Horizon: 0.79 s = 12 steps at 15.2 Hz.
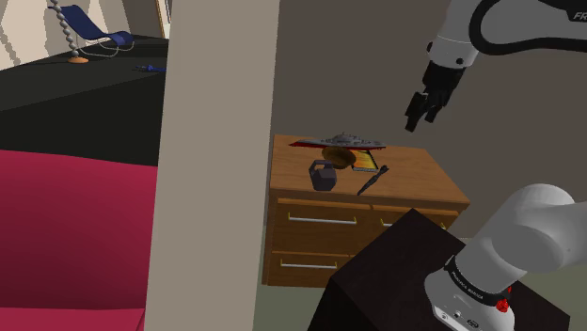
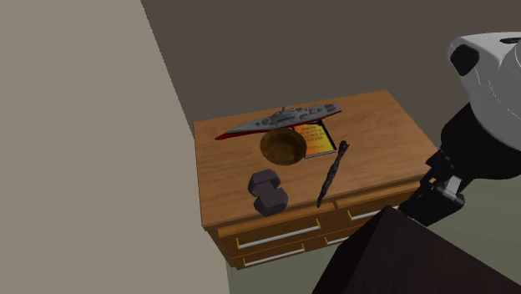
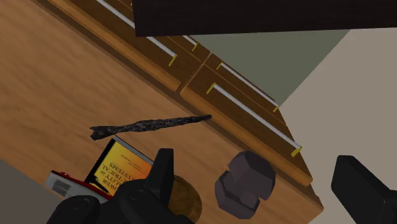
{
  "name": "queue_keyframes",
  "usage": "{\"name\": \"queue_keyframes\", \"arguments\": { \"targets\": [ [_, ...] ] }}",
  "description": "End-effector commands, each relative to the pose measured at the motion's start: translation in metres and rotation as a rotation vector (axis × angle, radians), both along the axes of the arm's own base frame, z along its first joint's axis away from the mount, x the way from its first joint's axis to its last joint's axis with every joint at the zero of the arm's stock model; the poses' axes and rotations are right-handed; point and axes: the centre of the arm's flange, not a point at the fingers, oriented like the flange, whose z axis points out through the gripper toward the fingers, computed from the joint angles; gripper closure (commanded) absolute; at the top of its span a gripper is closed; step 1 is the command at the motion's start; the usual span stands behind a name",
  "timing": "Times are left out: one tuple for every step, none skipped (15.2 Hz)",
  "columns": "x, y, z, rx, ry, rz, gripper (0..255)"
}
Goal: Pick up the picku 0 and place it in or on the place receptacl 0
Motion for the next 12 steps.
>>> {"name": "queue_keyframes", "arguments": {
  "targets": [
    [0.000, 0.000, 0.000, 0.000, 0.000, 0.000, 0],
    [0.008, -0.003, -0.010, 0.013, -0.001, 0.000, 0],
    [0.017, -0.005, -0.019, 0.026, -0.003, 0.000, 0],
    [0.026, -0.007, -0.029, 0.039, -0.004, -0.001, 0],
    [0.034, -0.009, -0.039, 0.052, -0.006, -0.001, 0],
    [0.043, -0.012, -0.049, 0.065, -0.007, -0.001, 0],
    [0.051, -0.013, -0.059, 0.079, -0.009, -0.001, 0],
    [0.060, -0.015, -0.068, 0.092, -0.010, -0.001, 0],
    [0.068, -0.017, -0.078, 0.105, -0.011, -0.001, 0],
    [0.077, -0.018, -0.088, 0.118, -0.013, -0.002, 0],
    [0.086, -0.020, -0.098, 0.131, -0.014, -0.002, 0],
    [0.094, -0.021, -0.108, 0.144, -0.016, -0.002, 0]
  ]
}}
